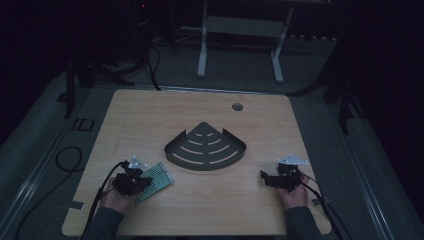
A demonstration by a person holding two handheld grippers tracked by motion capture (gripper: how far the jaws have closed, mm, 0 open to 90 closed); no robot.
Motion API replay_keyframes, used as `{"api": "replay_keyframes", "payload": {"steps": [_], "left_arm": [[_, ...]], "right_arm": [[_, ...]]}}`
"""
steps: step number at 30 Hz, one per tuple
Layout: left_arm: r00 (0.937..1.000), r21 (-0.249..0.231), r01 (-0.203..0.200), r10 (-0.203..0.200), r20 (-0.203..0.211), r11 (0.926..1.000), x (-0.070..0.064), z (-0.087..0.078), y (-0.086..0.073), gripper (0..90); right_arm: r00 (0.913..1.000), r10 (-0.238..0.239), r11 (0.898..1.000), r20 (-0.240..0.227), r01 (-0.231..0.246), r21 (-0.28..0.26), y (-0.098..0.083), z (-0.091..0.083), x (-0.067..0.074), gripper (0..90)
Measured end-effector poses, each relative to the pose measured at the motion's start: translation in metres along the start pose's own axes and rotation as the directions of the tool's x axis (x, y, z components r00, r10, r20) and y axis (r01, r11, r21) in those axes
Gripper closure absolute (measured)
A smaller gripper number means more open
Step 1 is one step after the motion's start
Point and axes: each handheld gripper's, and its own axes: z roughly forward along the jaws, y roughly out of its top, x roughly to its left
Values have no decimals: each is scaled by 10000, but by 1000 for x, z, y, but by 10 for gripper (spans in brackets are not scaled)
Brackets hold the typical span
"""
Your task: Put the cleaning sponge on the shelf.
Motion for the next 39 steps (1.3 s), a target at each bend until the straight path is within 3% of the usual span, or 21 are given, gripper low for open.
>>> {"api": "replay_keyframes", "payload": {"steps": [4, 8, 14, 21, 28, 39], "left_arm": [[9998, -6, -169, 169, 37, 9999, 7, -4, 12, 813], [9990, -36, -443, 443, 91, 9990, 15, -12, 24, 797], [9941, 373, -987, 968, 492, 9944, 29, -14, 37, 779], [9905, 818, -1178, 1112, 809, 9897, 41, -13, 47, 781], [9900, 1625, -1248, 1121, 855, 9788, 51, -10, 54, 786], [9800, 2377, -1734, 1435, 1382, 9557, 56, 0, 60, 798]], "right_arm": [[10000, 2, 10000, 3, -2, -5, 0, 0, 0, 143], [10000, 8, 10000, 6, -8, -5, 0, 0, 0, 142], [10000, -2, 10000, 8, 2, -3, 0, 0, 0, 142], [10000, -14, 10000, 4, 14, -7, 0, 0, 0, 143], [10000, -11, 10000, 9, 11, -2, 0, 0, 0, 142], [10000, -7, 10000, 7, 7, 4, 0, 0, 0, 142]]}}
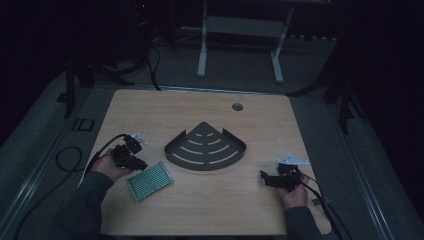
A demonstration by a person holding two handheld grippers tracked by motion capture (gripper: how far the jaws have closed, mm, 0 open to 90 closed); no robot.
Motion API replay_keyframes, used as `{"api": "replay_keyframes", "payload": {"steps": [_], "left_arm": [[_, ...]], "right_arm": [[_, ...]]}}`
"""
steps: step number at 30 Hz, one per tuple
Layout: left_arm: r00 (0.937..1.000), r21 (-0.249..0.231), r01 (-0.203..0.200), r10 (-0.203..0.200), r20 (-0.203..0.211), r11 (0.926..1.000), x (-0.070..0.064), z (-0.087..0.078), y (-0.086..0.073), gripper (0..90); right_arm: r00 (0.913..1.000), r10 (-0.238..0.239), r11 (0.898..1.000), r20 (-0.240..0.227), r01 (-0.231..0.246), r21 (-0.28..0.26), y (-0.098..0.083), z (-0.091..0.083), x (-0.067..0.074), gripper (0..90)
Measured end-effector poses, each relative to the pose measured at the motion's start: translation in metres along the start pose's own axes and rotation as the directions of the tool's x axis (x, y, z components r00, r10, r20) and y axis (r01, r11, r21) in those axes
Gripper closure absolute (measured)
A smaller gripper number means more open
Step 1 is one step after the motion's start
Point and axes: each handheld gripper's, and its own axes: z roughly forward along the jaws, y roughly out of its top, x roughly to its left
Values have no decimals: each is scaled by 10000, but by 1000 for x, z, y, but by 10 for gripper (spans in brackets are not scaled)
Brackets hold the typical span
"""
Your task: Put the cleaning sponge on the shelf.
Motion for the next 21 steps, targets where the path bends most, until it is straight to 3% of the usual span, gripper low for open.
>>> {"api": "replay_keyframes", "payload": {"steps": [8, 21], "left_arm": [[9980, 346, -76, 54, 637, 9994, 7, 6, 2, 804], [9949, 466, 18, -64, 1002, 9989, 14, 13, 4, 797]], "right_arm": [[10000, -1, 10000, -2, 1, -4, 0, 0, 0, 142], [10000, -5, 10000, -4, 5, -11, 0, 0, 0, 142]]}}
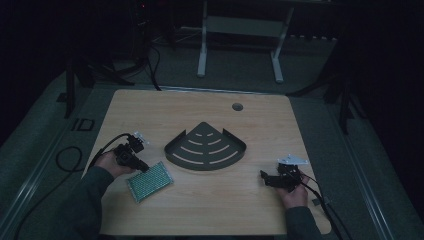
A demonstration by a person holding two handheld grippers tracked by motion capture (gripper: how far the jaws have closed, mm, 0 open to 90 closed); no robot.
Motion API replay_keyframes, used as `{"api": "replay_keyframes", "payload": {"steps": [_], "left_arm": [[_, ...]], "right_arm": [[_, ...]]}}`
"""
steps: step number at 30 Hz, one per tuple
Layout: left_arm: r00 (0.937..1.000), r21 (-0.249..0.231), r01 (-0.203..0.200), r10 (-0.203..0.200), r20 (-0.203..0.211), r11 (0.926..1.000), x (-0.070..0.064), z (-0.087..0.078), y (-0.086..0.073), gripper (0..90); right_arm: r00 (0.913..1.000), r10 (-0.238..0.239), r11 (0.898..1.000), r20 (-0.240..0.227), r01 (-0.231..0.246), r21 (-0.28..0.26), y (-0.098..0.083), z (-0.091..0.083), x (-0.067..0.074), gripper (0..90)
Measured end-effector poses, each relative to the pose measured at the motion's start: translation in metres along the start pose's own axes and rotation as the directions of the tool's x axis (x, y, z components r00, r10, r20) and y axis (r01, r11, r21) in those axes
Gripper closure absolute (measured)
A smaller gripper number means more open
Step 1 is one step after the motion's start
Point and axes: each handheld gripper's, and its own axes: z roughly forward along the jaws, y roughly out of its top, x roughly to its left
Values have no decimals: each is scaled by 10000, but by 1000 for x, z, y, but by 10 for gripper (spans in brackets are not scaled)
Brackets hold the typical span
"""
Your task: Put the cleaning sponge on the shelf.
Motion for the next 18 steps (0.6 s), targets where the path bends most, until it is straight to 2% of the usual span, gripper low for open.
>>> {"api": "replay_keyframes", "payload": {"steps": [9, 18], "left_arm": [[9997, 124, 40, -43, 245, 9999, 2, 4, 1, 757], [9983, 304, 204, -220, 536, 9993, 6, 9, 3, 774]], "right_arm": [[10000, 6, 10000, 6, -6, 9, 0, 0, 0, 142], [10000, 6, 10000, 4, -6, 11, 0, 0, 0, 142]]}}
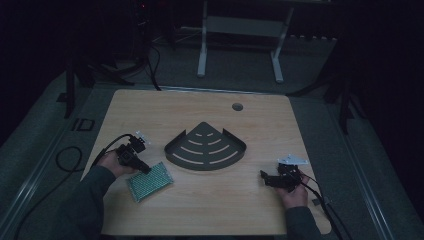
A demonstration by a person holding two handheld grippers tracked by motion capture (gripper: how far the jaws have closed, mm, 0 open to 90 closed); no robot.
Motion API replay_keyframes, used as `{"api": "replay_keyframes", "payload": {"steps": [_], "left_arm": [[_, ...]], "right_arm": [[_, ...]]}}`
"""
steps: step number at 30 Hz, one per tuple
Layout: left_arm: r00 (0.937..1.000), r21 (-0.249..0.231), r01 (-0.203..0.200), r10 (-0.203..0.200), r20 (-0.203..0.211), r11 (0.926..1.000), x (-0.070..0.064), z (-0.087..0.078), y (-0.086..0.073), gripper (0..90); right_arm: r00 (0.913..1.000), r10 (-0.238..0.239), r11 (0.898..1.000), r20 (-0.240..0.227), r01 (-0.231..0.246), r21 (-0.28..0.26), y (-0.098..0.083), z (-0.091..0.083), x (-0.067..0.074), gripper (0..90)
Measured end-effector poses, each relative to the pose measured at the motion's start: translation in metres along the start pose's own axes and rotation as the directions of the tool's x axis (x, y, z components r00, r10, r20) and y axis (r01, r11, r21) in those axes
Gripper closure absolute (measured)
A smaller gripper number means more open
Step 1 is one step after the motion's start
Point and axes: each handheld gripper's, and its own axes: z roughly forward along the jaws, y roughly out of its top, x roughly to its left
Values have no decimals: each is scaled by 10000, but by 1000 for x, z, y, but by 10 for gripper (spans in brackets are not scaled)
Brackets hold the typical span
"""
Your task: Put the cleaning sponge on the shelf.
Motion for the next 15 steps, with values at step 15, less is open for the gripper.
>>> {"api": "replay_keyframes", "payload": {"steps": [15], "left_arm": [[9993, 85, 242, -244, 295, 9997, 1, 0, 1, 897]], "right_arm": [[10000, 3, 10000, 0, -3, 0, 0, 0, 0, 142]]}}
